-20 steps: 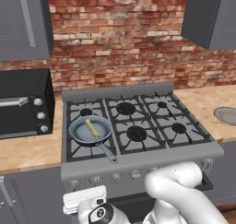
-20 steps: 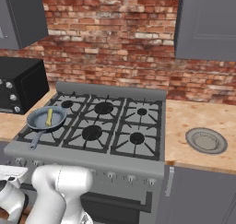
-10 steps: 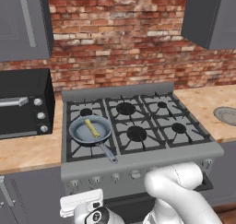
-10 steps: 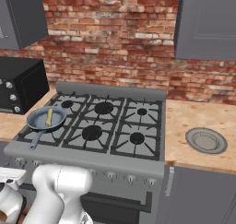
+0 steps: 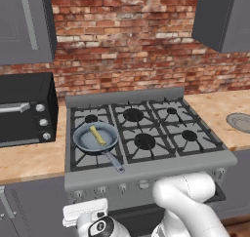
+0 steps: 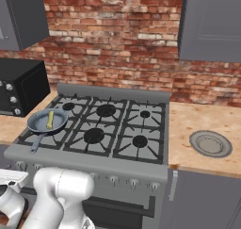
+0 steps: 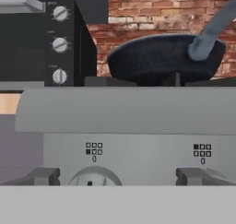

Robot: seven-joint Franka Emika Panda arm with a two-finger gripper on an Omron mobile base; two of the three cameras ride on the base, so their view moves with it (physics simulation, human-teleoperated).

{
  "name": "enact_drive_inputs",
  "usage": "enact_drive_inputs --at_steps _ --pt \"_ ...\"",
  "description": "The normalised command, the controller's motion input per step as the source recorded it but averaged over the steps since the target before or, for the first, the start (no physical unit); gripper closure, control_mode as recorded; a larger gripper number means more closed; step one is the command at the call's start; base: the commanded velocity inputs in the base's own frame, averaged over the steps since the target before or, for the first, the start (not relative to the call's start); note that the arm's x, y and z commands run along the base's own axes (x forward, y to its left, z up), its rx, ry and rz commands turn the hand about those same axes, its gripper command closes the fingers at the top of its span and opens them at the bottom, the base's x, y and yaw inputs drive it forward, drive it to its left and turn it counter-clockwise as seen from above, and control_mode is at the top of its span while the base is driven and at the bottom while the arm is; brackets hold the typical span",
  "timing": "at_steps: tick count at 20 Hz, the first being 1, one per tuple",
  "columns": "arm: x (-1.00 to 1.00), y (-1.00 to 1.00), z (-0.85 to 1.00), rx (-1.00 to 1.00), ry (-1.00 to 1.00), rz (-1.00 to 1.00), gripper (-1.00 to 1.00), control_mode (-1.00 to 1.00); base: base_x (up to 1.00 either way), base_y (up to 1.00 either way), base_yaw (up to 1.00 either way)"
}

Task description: Pick up the butter stick and place it in the pan. Then turn on the burner for the pan.

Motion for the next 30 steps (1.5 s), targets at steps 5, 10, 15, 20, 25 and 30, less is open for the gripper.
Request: enact_drive_inputs --at_steps 5,10,15,20,25,30 --pt "0.17 0.0 -0.15 0.03 0.01 0.0 -1.0 -1.0 0.0 0.0 0.0" --pt "0.17 0.0 -0.14 0.03 0.02 0.0 -1.0 -1.0 0.0 0.0 0.0" --pt "0.17 0.02 -0.18 0.02 0.02 0.0 -1.0 -1.0 0.0 0.0 0.0" --pt "0.11 0.06 -0.24 0.01 0.0 0.0 -1.0 -1.0 0.0 0.0 0.0" --pt "0.06 0.1 -0.26 0.0 0.0 0.0 -1.0 -1.0 0.0 0.0 0.0" --pt "0.08 0.04 -0.15 0.01 0.0 0.0 -1.0 -1.0 0.0 0.0 0.0"
